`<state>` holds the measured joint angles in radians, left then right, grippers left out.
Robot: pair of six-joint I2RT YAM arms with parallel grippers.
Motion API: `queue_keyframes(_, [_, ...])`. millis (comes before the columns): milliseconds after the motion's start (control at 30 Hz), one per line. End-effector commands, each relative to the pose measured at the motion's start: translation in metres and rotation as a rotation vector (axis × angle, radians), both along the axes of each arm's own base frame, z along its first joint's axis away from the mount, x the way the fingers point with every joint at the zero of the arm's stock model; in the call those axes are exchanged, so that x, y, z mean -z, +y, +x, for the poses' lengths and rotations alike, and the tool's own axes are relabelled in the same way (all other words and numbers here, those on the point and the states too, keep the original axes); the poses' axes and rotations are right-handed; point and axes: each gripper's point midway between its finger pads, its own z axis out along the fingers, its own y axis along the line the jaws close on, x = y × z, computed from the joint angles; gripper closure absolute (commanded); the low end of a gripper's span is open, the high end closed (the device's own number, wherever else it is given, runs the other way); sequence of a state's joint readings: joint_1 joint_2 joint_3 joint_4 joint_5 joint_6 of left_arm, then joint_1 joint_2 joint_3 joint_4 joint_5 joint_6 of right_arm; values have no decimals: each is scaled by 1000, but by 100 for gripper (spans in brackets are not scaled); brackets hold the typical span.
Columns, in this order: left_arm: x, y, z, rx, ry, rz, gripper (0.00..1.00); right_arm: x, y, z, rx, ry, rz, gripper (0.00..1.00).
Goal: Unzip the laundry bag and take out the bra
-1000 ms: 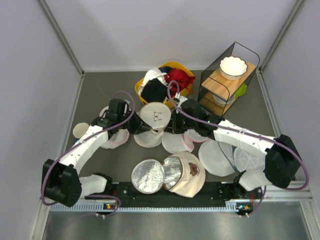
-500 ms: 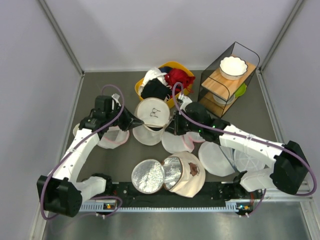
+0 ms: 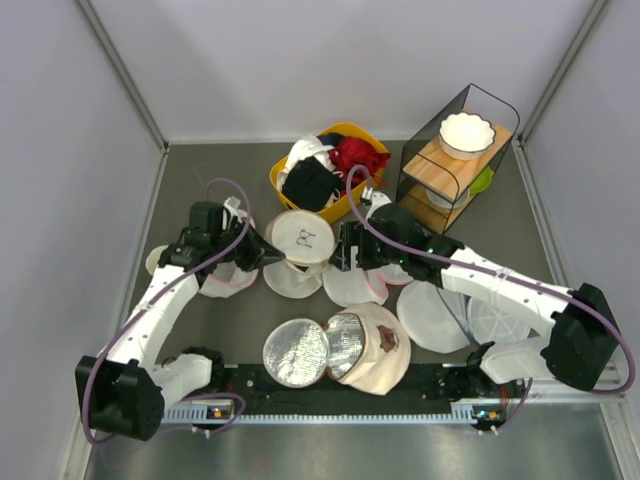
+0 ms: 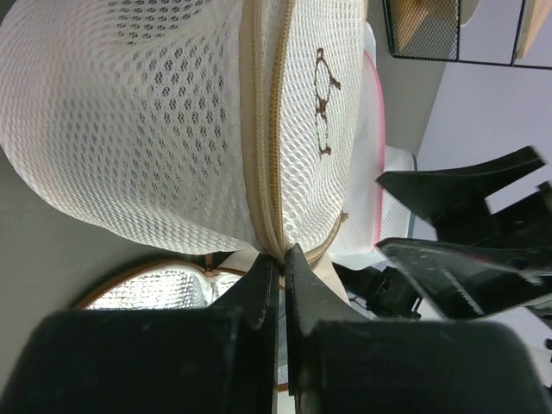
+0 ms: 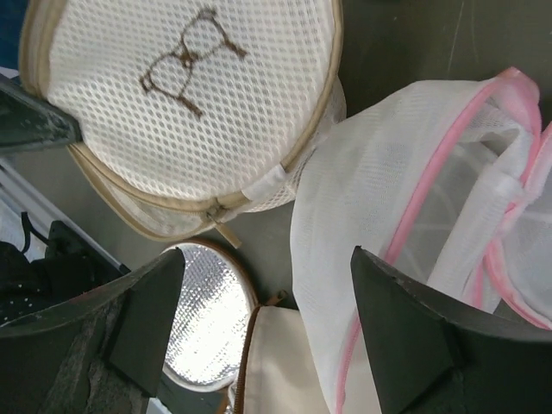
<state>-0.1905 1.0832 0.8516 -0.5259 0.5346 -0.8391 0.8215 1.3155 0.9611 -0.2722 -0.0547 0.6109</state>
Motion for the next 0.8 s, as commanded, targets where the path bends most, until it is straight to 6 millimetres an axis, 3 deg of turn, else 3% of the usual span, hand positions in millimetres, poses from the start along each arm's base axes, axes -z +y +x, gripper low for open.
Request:
queue_keyframes(0, [9,-7,-14,55,-20,-51,78,-56,4,18,42,-102,61,21])
queue_keyframes(67, [12,-7,-23,75,-6,-49,60,-55,3,22,55,-109,34,21])
queue_keyframes(133, [3,3,-18,62,-69,28,37,-59,5,22,55,-115,39,21])
queue_keyframes(167, [-21,10,-14,46,-128,63,27,-60,4,22,55,-119,37,22])
queue_keyframes(233, [-37,31,1,-35,-204,185,26,-60,5,20,55,-129,31,22])
queue_keyframes(267, [-55,40,7,-71,-238,212,24,-60,6,20,53,-129,31,23])
queue_keyframes(333, [-55,57,18,-127,-243,281,26,-60,8,18,45,-127,33,24])
queue_keyframes(400, [-41,68,29,-152,-186,303,34,-59,10,16,34,-124,32,27])
queue_keyframes(500, [-23,67,39,-122,-134,306,36,-59,12,12,21,-123,32,29])
queue_keyframes(667, [-4,51,37,-9,-84,259,37,-56,17,7,5,-108,32,30])
queue_keyframes(767, [-1,45,37,14,-102,225,38,-52,20,7,-1,-96,23,30])
